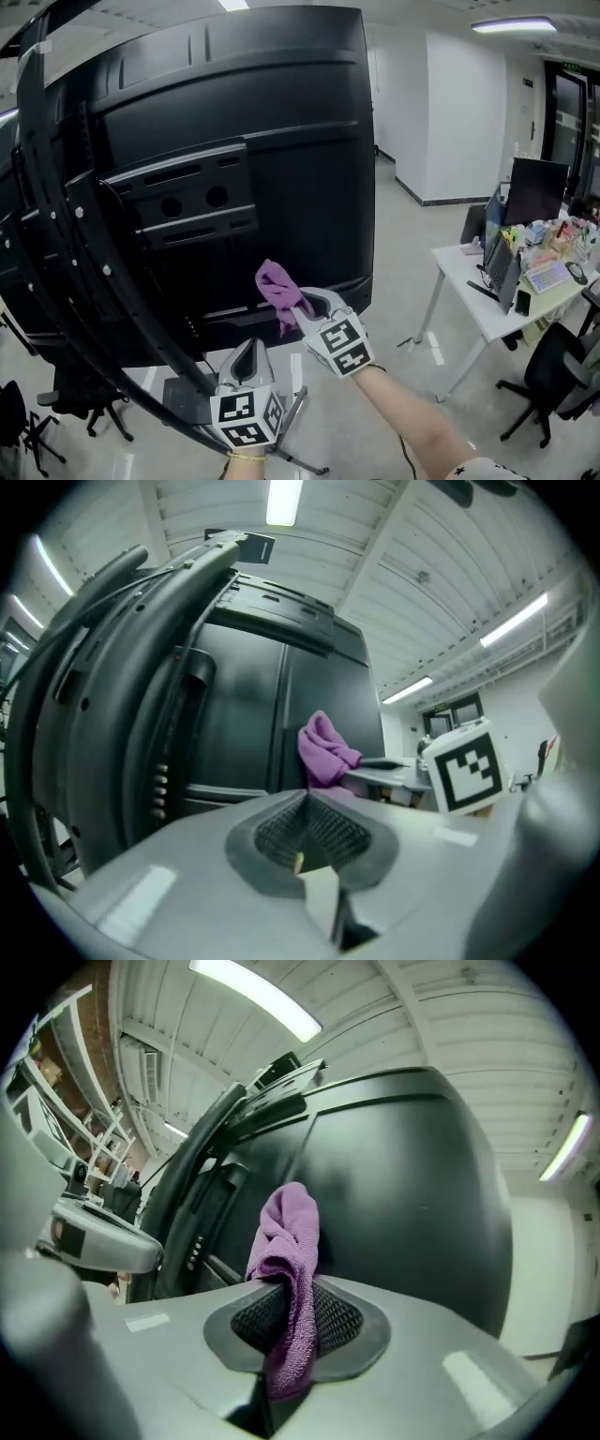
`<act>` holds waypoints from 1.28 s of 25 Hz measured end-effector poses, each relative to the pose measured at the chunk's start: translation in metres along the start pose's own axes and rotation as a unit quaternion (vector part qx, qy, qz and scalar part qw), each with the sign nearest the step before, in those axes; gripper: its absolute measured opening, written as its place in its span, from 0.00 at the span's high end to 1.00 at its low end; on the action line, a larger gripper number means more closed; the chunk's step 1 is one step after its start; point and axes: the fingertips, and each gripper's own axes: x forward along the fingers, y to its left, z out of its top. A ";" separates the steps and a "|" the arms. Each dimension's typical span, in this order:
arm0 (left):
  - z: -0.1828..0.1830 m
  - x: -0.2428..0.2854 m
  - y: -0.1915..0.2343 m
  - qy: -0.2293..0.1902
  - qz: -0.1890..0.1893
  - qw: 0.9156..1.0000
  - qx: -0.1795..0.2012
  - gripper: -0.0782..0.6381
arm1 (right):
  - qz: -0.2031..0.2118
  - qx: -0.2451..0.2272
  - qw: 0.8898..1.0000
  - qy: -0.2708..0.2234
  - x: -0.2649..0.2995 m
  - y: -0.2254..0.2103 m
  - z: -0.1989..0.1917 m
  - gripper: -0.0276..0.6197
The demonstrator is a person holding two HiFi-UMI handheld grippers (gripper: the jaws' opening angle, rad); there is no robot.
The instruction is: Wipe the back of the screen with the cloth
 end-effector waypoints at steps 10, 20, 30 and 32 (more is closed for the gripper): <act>-0.007 0.040 -0.051 0.010 -0.050 0.999 0.011 0.88 | -0.134 0.014 0.990 0.037 -0.076 -0.135 -0.049 0.88; 0.002 0.053 -0.045 0.006 -0.047 0.999 0.002 0.88 | 0.004 -0.178 0.983 0.049 -0.066 -0.061 0.032 0.88; 0.039 0.061 -0.019 -0.013 -0.024 1.000 0.014 0.88 | -0.027 -0.328 0.940 0.086 -0.027 -0.122 0.140 0.88; 0.043 0.063 -0.015 -0.013 -0.022 1.000 0.016 0.88 | -0.055 -0.337 0.937 0.066 -0.026 -0.142 0.186 0.88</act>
